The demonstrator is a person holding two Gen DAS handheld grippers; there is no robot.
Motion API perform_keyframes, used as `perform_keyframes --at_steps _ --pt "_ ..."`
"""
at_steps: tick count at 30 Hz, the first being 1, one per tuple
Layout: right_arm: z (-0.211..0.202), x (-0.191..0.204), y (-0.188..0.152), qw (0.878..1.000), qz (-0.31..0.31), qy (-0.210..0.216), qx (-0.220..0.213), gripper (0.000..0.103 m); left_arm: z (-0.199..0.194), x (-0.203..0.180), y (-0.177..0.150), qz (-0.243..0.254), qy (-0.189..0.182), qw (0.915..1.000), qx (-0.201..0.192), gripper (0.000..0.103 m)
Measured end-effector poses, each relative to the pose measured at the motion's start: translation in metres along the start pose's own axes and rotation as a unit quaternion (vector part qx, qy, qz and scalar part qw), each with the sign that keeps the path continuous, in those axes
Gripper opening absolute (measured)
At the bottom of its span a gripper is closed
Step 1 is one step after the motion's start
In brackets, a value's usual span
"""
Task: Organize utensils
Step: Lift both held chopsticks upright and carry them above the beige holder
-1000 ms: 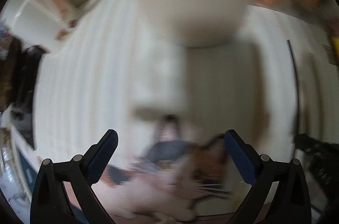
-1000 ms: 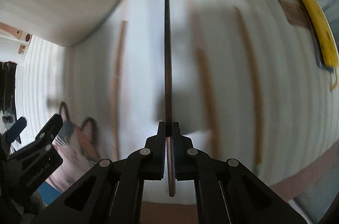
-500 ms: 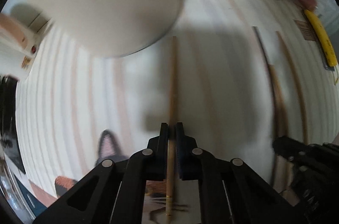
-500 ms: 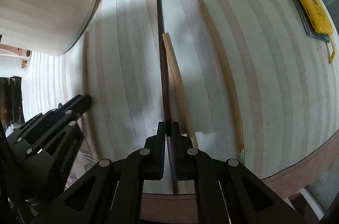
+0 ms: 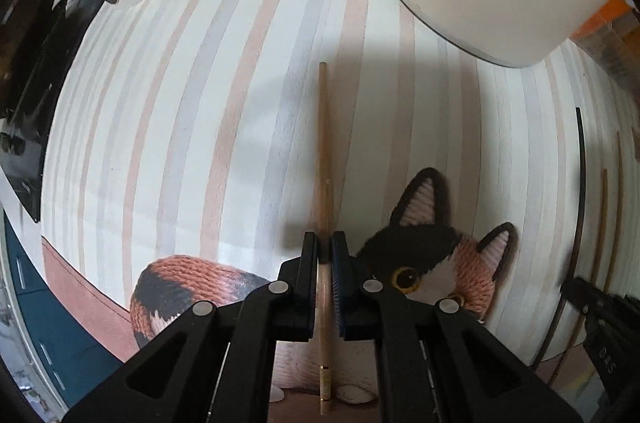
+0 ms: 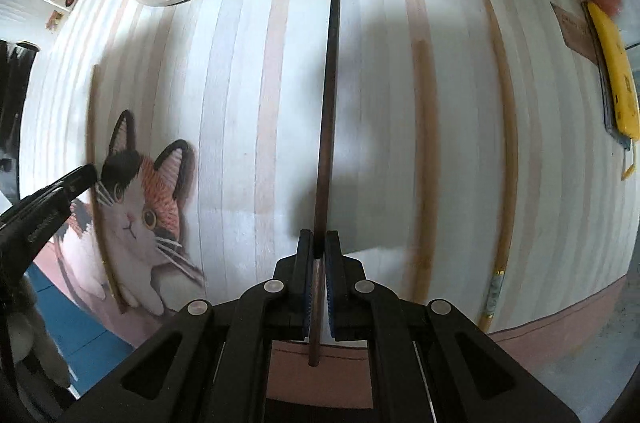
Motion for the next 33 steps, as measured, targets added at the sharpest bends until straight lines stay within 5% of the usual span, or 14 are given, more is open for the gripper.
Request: perform_keyframes --at_steps 3,7,12,17,33 --pt "-0.002 0.002 0.012 0.999 -0.016 -0.039 -0.034 0.020 -0.001 -0.003 0.007 0.023 0.016 0.9996 -0.002 0.006" --pt "-0.002 0.006 0.033 0.998 -0.014 -0.051 -0.046 0.021 0.000 -0.015 0.018 0.040 0.031 0.9987 -0.008 0.006" --pt "0.000 0.010 0.046 0.998 0.006 -0.039 -0.049 0.006 0.004 -0.014 0.014 0.041 0.027 0.9988 -0.009 0.007" --pt "-0.001 0.024 0.023 1.000 -0.011 -0.001 -0.017 0.006 0.002 -0.011 0.015 0.046 0.028 0.9985 -0.010 0.007" --pt "-0.004 0.045 0.027 0.999 -0.013 -0.028 -0.009 0.006 0.015 -0.025 0.037 0.063 0.029 0.9966 -0.044 0.005"
Point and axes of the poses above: each gripper's, at about its wrist camera, not at the fingertips, and z roughly the way its jaws point, x to its left, y to its top, the point moved 8 cm from there along z, roughly the way its jaws point, and after that the axes turned 1 degree about -z, right-handed, at the moved point
